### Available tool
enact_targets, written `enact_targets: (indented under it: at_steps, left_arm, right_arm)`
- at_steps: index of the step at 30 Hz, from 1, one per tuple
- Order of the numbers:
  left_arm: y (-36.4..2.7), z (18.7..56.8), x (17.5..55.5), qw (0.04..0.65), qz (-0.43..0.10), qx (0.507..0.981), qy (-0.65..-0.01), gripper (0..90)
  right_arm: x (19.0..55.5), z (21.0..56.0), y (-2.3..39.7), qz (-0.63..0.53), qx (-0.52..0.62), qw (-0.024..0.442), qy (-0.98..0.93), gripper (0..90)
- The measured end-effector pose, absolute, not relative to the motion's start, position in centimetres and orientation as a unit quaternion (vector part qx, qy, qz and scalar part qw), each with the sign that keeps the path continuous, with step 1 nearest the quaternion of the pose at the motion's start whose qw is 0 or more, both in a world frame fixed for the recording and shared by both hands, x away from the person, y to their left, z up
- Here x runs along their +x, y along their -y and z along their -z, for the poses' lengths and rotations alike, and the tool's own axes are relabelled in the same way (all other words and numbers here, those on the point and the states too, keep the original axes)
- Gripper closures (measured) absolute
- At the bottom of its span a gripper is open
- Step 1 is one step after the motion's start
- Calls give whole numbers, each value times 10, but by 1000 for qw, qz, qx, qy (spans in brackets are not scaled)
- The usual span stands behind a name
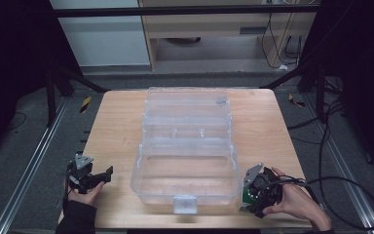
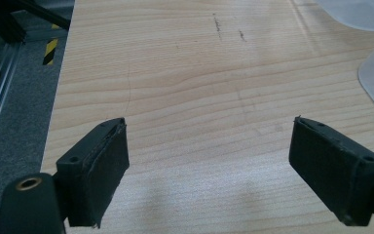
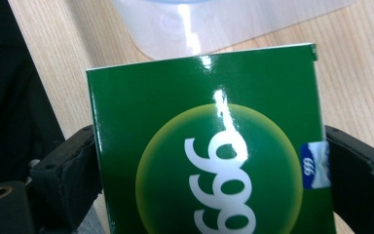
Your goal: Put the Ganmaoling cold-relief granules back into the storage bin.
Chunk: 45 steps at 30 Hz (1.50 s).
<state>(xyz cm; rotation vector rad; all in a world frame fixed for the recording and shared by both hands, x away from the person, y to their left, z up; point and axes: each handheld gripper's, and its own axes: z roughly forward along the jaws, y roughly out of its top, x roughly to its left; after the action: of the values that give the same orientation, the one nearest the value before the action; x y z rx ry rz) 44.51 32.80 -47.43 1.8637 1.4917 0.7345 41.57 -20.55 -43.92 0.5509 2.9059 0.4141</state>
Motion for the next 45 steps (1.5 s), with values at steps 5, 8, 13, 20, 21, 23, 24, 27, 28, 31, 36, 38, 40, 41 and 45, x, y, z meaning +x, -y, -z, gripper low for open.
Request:
enact_targets:
  at_steps: [5, 8, 13, 20, 21, 23, 24, 27, 28, 31, 36, 38, 40, 41, 45]
  left_arm:
    - [-328, 475, 445, 315, -278, 709, -567, 141]
    - [-328, 475, 445, 315, -278, 709, -567, 141]
    - [-328, 475, 446, 316, -277, 708, -567, 142]
    - [-328, 475, 446, 315, -278, 708, -567, 142]
    - [-328, 475, 446, 315, -278, 708, -567, 142]
    - [-328, 475, 446, 315, -278, 708, -567, 143]
    - [-328, 475, 445, 315, -278, 708, -567, 143]
    - [-328, 475, 446, 314, -278, 709, -567, 143]
    - [-328, 475, 446, 315, -277, 709, -567, 143]
    - [-328, 475, 446, 316, -277, 709, -567, 143]
    - [-326, 475, 448, 316, -275, 708, -568, 143]
    - [-325, 475, 449, 314, -276, 710, -567, 144]
    - [-325, 475, 449, 313, -275, 711, -567, 143]
    - [-325, 475, 449, 313, -275, 711, -567, 144]
    - [-326, 475, 448, 314, -276, 709, -569, 144]
  right_arm:
    - [418, 443, 203, -131, 178, 75, -972, 83]
    - [418, 446, 207, -141, 186, 68, -970, 96]
    - [417, 447, 210, -149, 185, 74, -969, 127]
    - [414, 444, 211, -156, 189, 68, -967, 158]
    - [414, 444, 211, -156, 189, 68, -967, 158]
    - [414, 443, 212, -158, 187, 71, -967, 160]
    - [412, 442, 212, -159, 190, 70, -966, 161]
    - [412, 441, 213, -163, 187, 71, -966, 162]
    - [411, 439, 215, -168, 191, 72, -965, 162]
    - [410, 436, 216, -169, 190, 76, -964, 163]
    - [410, 426, 220, -176, 192, 81, -962, 163]
    - [409, 420, 221, -179, 192, 83, -961, 163]
    - [408, 411, 223, -187, 195, 91, -958, 163]
    - [407, 409, 224, -190, 195, 93, -958, 163]
    - [408, 395, 224, -202, 186, 97, -957, 163]
